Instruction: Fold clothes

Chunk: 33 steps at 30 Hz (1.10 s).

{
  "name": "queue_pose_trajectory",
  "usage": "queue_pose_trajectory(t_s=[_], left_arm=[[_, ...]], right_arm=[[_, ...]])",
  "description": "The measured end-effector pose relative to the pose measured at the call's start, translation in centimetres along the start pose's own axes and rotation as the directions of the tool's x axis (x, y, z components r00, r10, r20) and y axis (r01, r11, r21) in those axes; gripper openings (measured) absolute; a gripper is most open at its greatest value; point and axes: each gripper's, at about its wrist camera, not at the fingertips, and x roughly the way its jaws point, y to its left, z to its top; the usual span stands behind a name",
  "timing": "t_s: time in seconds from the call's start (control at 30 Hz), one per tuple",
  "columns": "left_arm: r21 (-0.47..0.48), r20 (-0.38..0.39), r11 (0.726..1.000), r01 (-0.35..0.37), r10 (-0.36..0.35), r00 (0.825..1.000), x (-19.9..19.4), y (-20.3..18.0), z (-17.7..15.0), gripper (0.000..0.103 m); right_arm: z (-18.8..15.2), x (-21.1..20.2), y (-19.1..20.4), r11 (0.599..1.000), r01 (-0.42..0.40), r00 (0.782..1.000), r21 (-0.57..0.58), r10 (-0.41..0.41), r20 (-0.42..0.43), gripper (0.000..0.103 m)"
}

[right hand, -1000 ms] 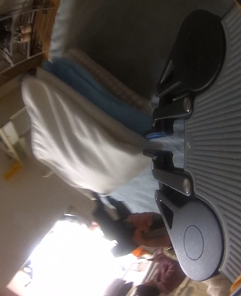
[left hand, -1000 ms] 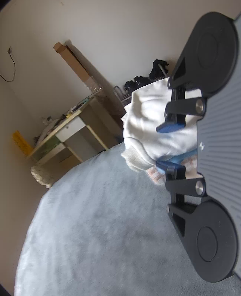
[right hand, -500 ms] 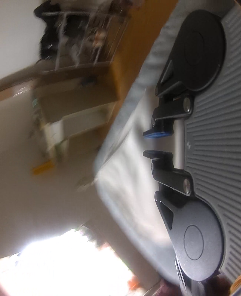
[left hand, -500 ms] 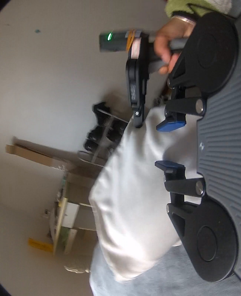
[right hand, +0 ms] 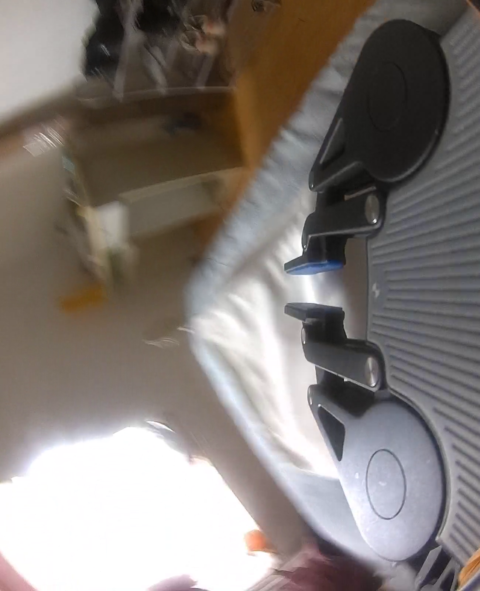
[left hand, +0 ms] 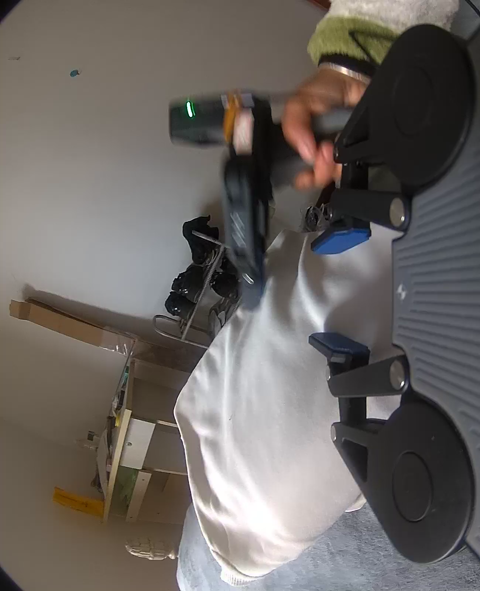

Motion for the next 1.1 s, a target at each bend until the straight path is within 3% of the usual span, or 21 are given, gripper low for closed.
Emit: queue_pose_trajectory(t_s=[0.07,0.13,0.17,0.33,0.43,0.47,0.57,0.7,0.8,0.97,1.1], left_arm=[[-0.061,0.048,0.998,-0.026,0.029,0.998,-0.6,1.2,0.3,0.047],[-0.134,0.095,0.989,-0.057,0.070,0.993,-1.1,3.1,1.1,0.048],[-0.175,0.109,0.981,-0.083,0.103,0.989,-1.1,4.5,1.7,0.048],[-0.344,0.098,0.916,-0.205,0.252,0.963,-0.1,11.4,3.9,0.047],[-0.409,0.061,0.868,-0.282,0.335,0.940,0.4,14.9,4.6,0.042],[-0.423,0.053,0.854,-0.303,0.357,0.932,0.3,15.7,4.8,0.046],[-0.361,0.082,0.874,-0.324,0.376,0.923,-3.0,15.1,4.4,0.056],[-0.207,0.052,0.917,-0.341,0.358,0.932,-8.0,13.3,4.3,0.065],[-0.066,0.000,0.939,-0.338,0.339,0.941,-11.9,11.3,3.9,0.076],[0.135,-0.089,0.942,-0.309,0.322,0.943,-17.9,5.7,0.9,0.091],[0.133,-0.105,0.939,-0.317,0.331,0.938,-22.4,1.9,-3.7,0.097]], right_arm=[[0.1,1.2,-0.1,0.996,0.087,0.996,-0.002,-0.087,-0.004,0.013],[0.5,0.7,-0.1,0.973,0.226,0.973,0.041,-0.228,0.036,0.018],[0.5,0.0,-0.1,0.970,0.233,0.970,0.066,-0.237,0.053,0.018],[-0.6,-4.2,0.5,0.988,0.109,0.986,0.110,-0.122,0.117,0.018],[-2.3,-6.3,1.6,0.991,0.102,0.987,0.088,-0.112,0.119,0.018],[-2.7,-7.0,2.2,0.991,0.109,0.985,0.081,-0.118,0.122,0.019],[-3.6,-8.4,3.7,0.989,0.124,0.983,0.082,-0.134,0.125,0.024],[-6.0,-11.5,6.4,0.985,0.125,0.983,0.118,-0.140,0.123,0.032],[-8.2,-12.7,8.2,0.980,0.145,0.982,0.140,-0.160,0.104,0.048],[-11.8,-13.8,12.6,0.968,0.220,0.973,0.119,-0.226,0.039,0.061],[-14.3,-15.0,16.2,0.954,0.290,0.956,0.073,-0.293,0.034,0.078]])
